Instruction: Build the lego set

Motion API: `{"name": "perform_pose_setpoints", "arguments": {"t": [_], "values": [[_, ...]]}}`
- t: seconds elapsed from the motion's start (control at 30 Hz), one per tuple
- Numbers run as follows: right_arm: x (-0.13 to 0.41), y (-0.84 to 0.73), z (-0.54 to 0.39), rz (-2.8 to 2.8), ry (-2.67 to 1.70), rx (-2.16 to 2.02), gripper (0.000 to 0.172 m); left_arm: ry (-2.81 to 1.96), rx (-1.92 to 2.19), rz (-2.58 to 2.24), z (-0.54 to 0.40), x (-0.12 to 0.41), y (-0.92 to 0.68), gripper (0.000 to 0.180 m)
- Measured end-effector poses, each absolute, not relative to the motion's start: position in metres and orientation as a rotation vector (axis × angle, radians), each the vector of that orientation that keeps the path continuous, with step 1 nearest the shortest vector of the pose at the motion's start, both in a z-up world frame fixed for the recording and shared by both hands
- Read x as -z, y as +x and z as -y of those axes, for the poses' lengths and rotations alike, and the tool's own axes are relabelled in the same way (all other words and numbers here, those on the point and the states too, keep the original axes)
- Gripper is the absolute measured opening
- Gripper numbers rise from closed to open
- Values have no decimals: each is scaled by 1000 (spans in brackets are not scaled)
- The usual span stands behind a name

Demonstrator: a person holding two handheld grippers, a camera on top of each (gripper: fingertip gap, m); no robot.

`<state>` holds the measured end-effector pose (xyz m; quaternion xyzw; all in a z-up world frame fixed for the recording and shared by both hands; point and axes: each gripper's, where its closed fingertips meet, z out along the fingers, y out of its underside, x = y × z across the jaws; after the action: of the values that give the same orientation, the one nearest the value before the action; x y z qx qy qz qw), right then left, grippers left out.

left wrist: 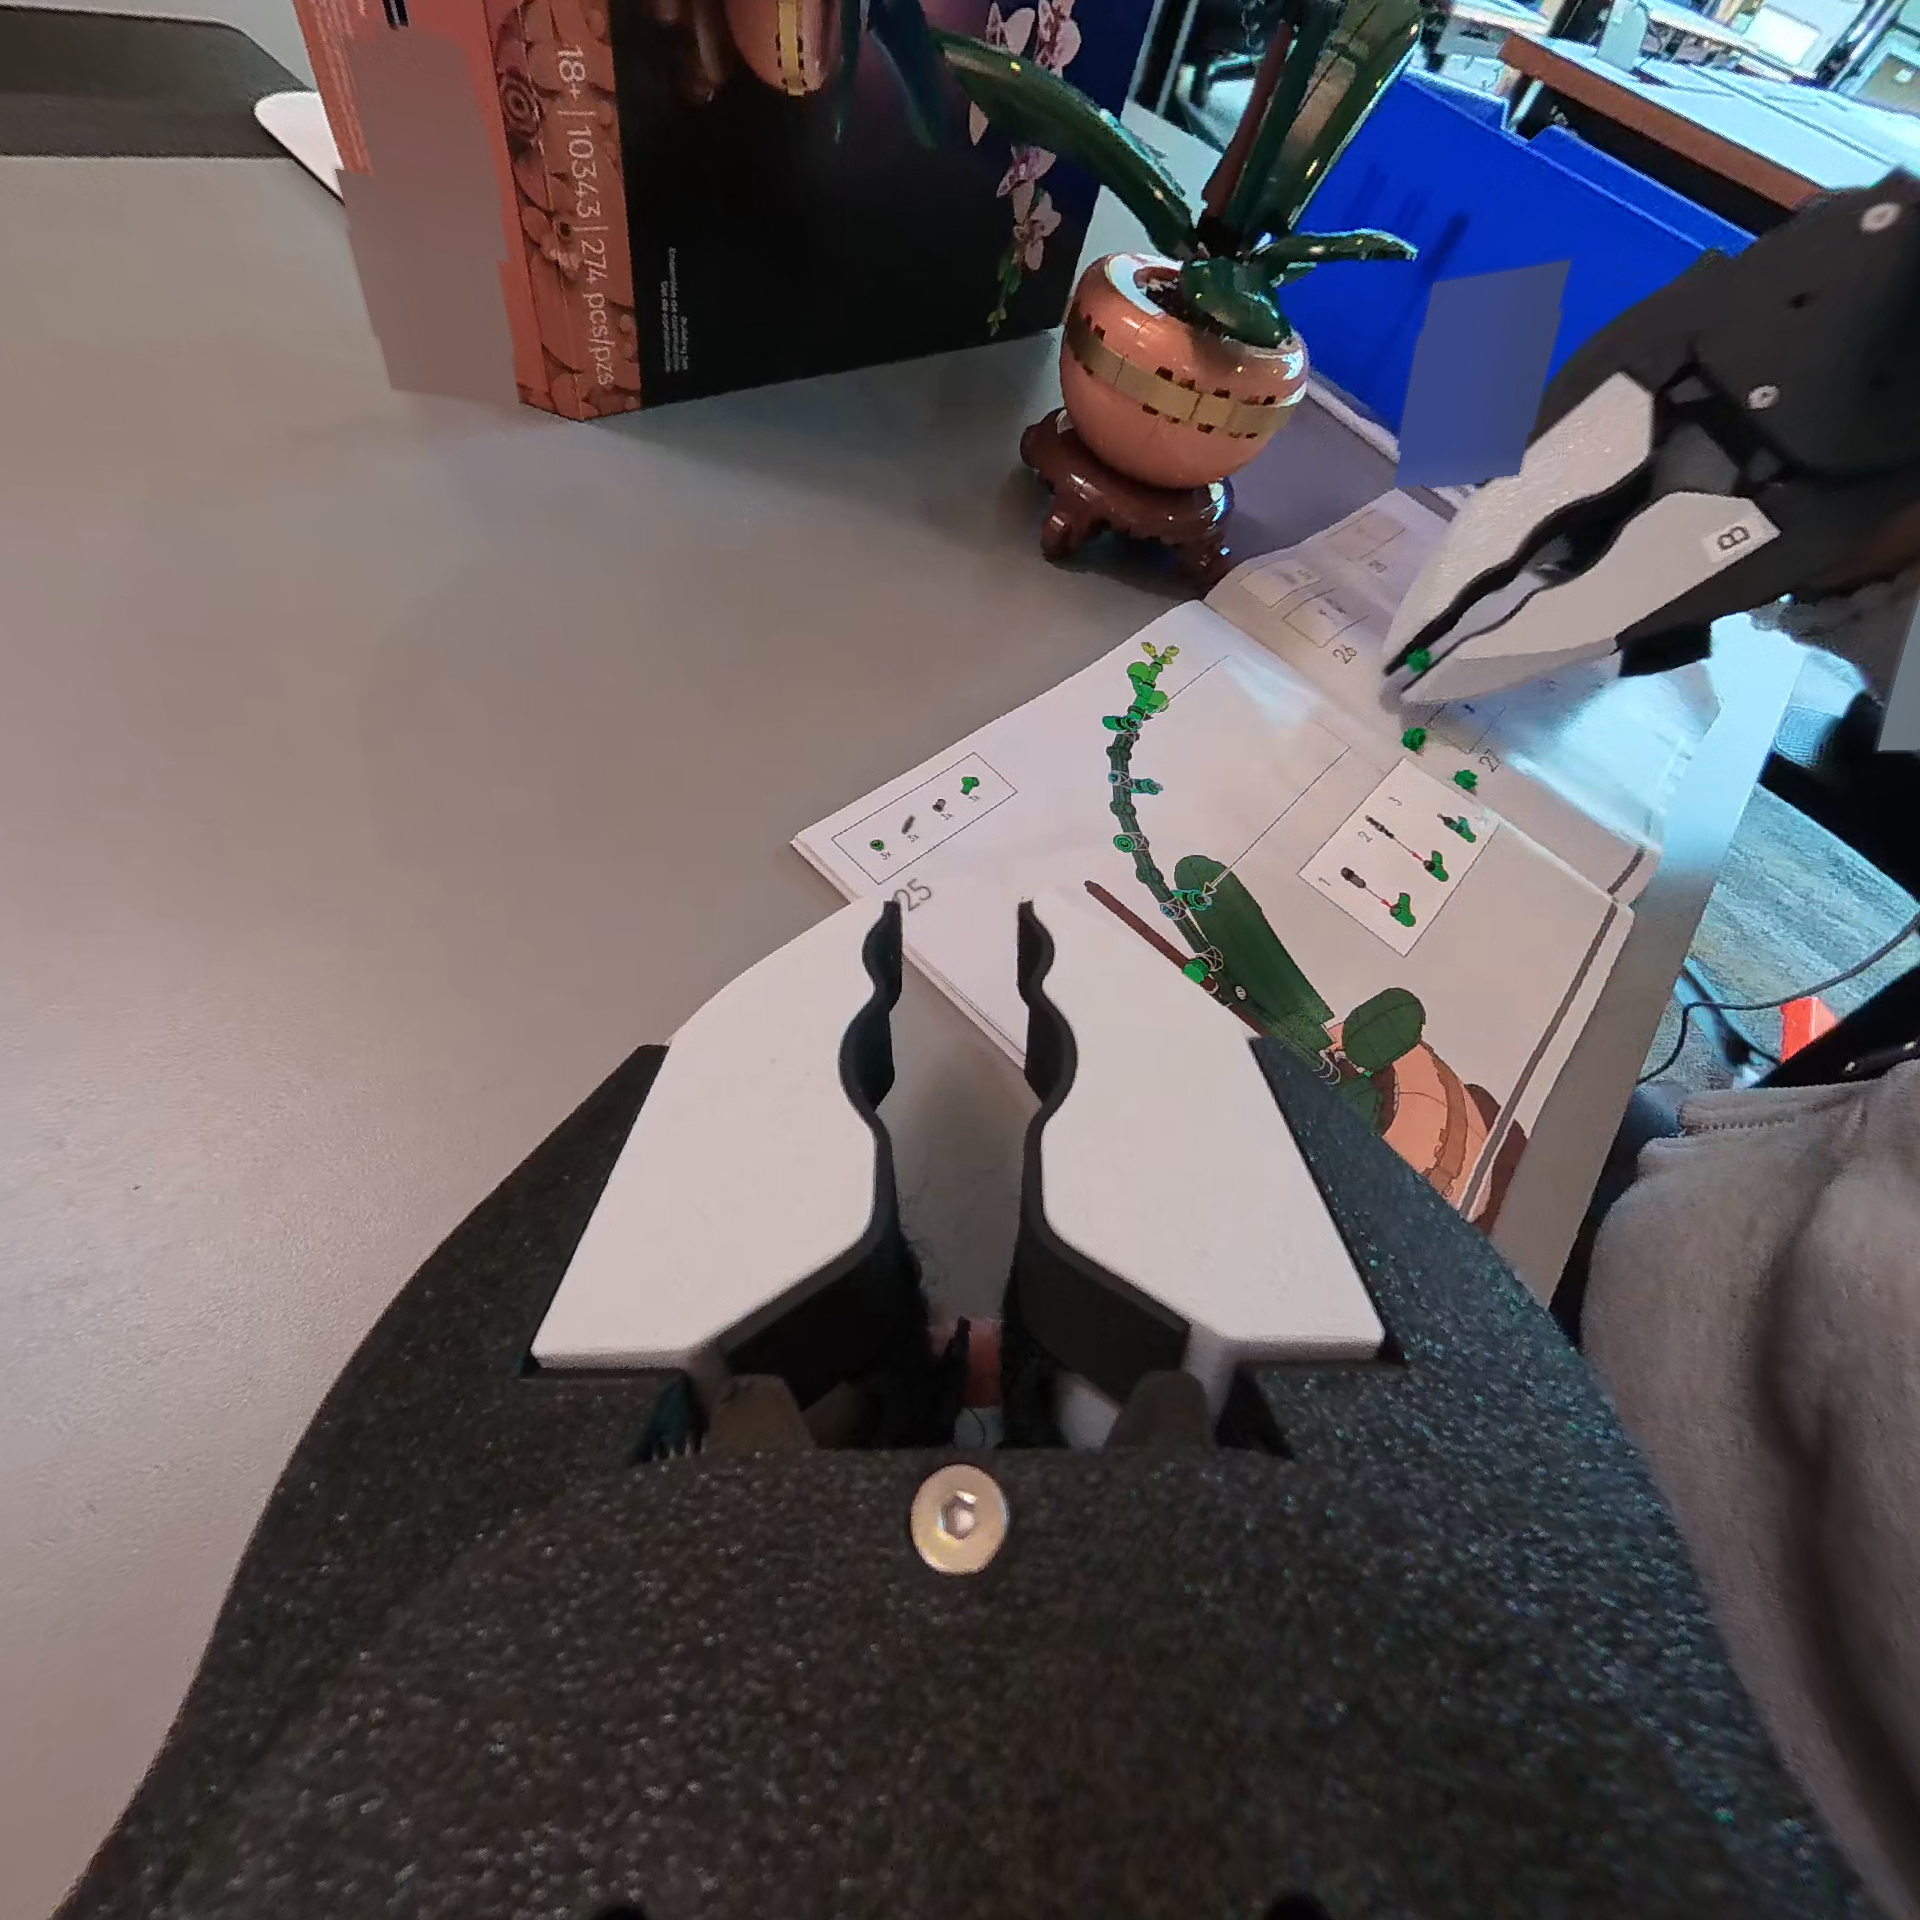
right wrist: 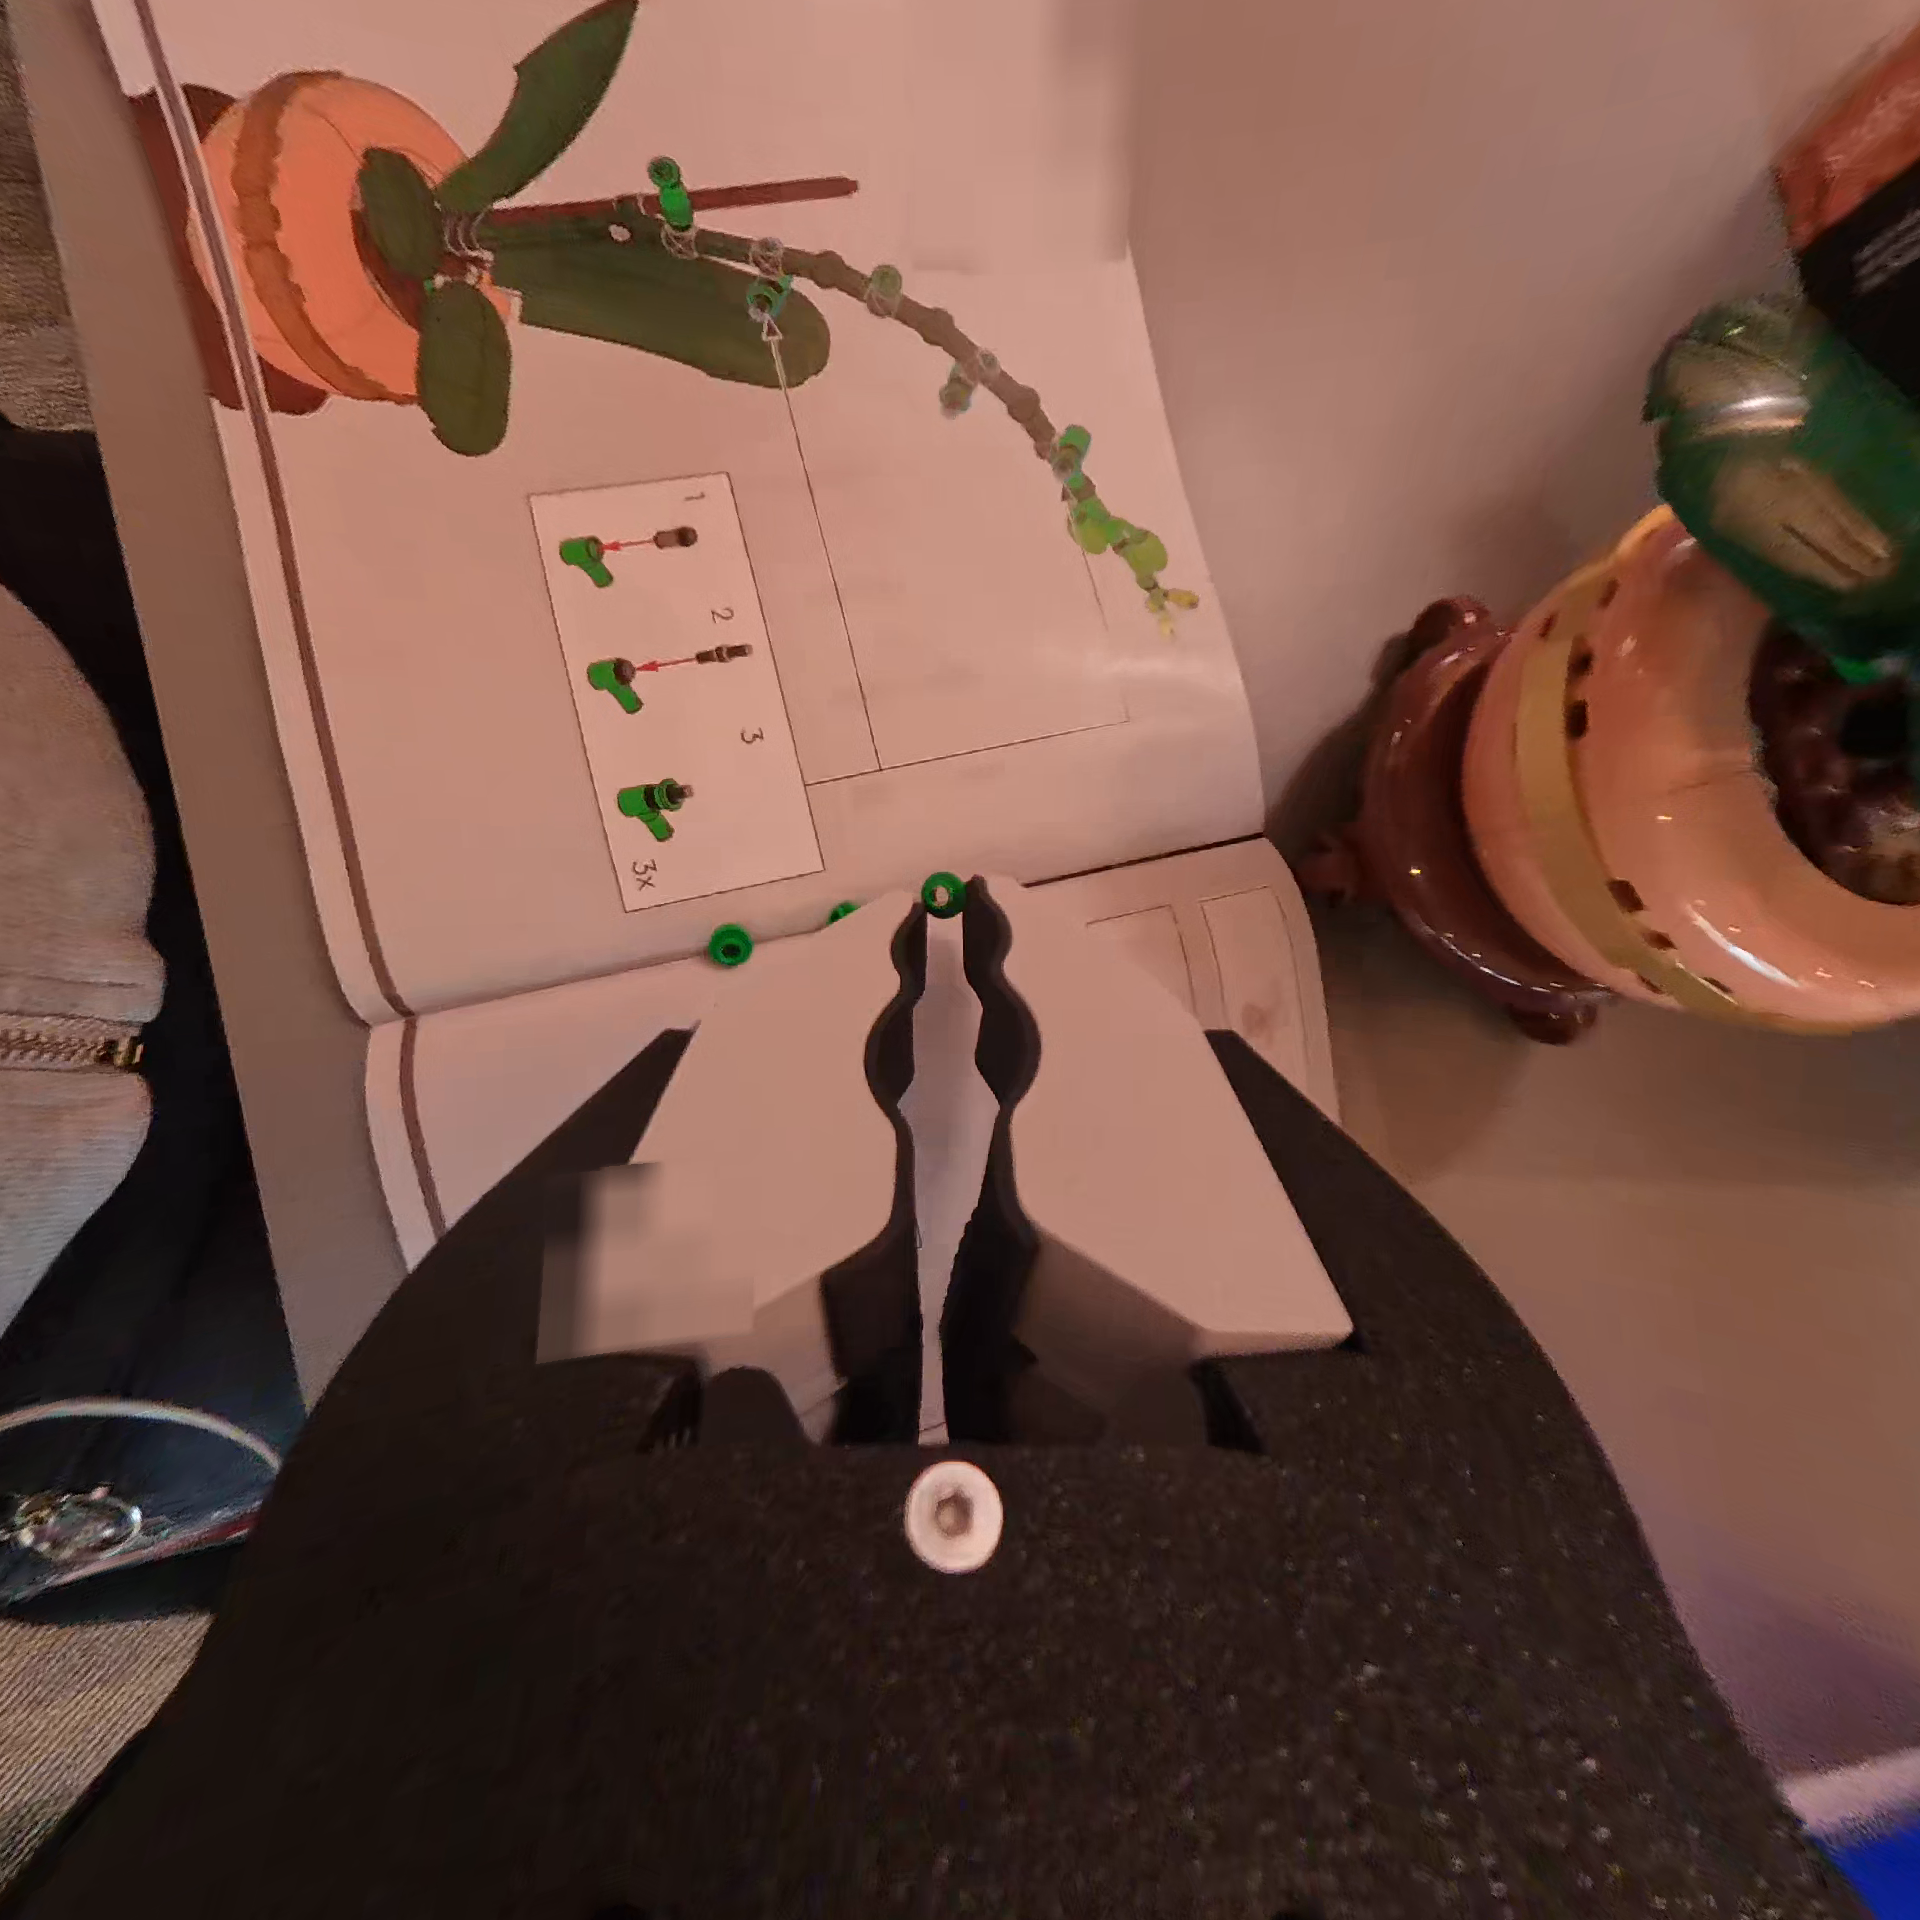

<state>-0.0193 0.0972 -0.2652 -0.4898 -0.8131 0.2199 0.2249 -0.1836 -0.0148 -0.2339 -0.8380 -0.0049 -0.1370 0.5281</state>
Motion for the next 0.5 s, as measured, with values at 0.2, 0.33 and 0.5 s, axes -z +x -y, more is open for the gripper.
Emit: {"name": "perform_pose_setpoints", "arguments": {"t": [0.2,0.33,0.5], "values": [[274,-18,-97,2296,-1380,-655,20,-2007,329,-8,15,234,-181,21],[268,-21,-100,2277,-1346,-668,19,-2002,336,-1,15,234,-181,21],[263,-28,-97,2232,-1366,-754,26,-1999,337,5,15,234,-182,21]]}}
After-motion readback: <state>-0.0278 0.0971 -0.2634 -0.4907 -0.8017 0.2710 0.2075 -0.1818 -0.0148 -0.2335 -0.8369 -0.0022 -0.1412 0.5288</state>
